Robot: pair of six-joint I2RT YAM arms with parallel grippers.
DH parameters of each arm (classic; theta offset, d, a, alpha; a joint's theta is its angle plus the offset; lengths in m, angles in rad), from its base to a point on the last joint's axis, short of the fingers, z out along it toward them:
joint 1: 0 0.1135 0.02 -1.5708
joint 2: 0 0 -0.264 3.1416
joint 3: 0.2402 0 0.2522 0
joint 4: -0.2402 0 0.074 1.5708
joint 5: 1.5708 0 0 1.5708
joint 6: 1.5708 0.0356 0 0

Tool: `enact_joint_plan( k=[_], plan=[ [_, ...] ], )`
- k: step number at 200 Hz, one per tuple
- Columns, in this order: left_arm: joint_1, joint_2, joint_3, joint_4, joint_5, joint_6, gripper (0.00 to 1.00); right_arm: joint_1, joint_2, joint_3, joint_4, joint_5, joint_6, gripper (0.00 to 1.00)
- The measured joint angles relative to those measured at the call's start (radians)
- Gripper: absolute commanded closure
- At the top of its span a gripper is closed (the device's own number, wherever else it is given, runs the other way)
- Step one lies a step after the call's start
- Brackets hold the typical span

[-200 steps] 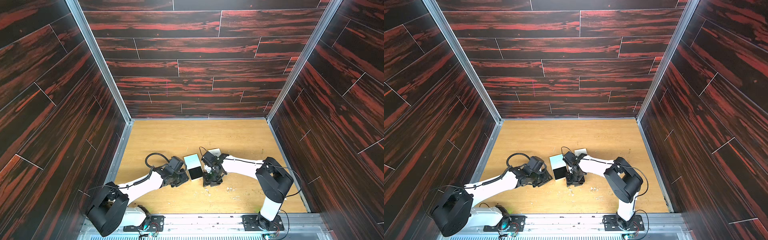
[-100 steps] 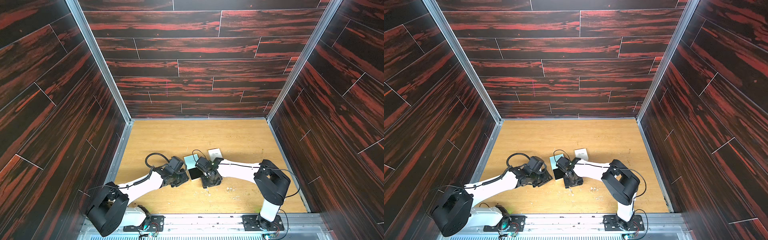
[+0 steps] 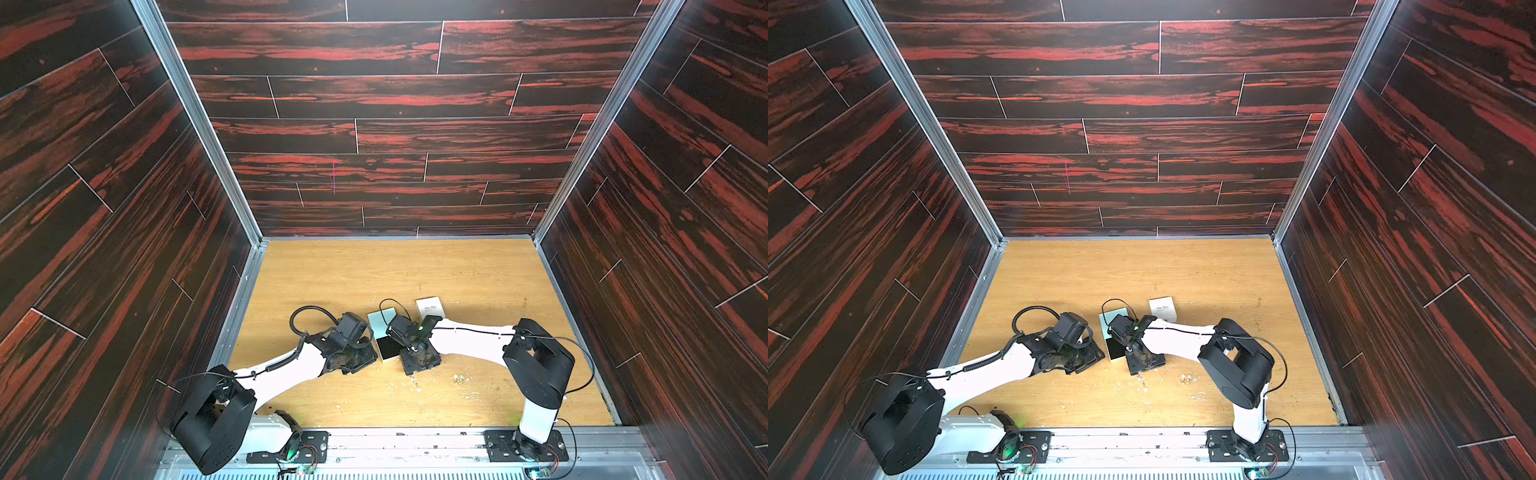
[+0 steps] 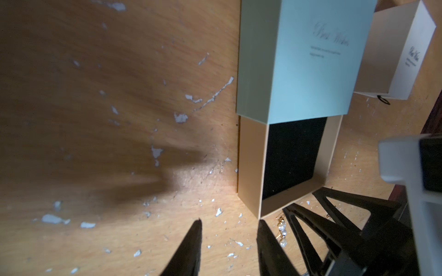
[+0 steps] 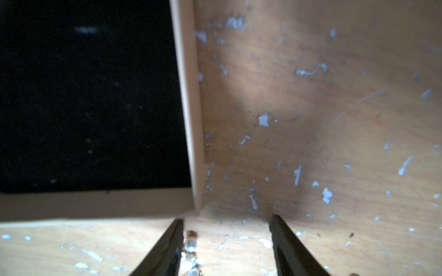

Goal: Take out the earrings from the drawer-style jewelry box
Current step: Place the earring at the center of the board, then close the drawer of the jewelry box.

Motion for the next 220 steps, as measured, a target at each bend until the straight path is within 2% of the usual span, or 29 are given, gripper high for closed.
enact_joint_plan(
  k=[34, 76, 109, 160, 220],
  plan=[
    [0.0, -0.005, 0.0, 0.0, -0.003, -0.008, 0.59, 0.0, -0.043, 0.029, -0.006, 0.003, 0.006, 0.4],
    [0.002, -0.01, 0.032, -0.041, -0.05, -0.029, 0.42, 0.0, -0.099, 0.019, 0.002, -0.006, 0.023, 0.6],
    [0.048, 0.0, 0.137, -0.084, -0.127, -0.055, 0.36, 0.0, -0.126, -0.052, 0.019, -0.043, 0.037, 0.67],
    [0.211, 0.269, 0.377, -0.143, -0.151, -0.051, 0.4, 0.001, -0.117, -0.06, 0.065, -0.09, 0.027, 0.71],
    [0.298, 0.519, 0.594, -0.176, -0.145, -0.014, 0.46, 0.002, -0.05, -0.031, 0.117, -0.12, 0.018, 0.72]
  ],
)
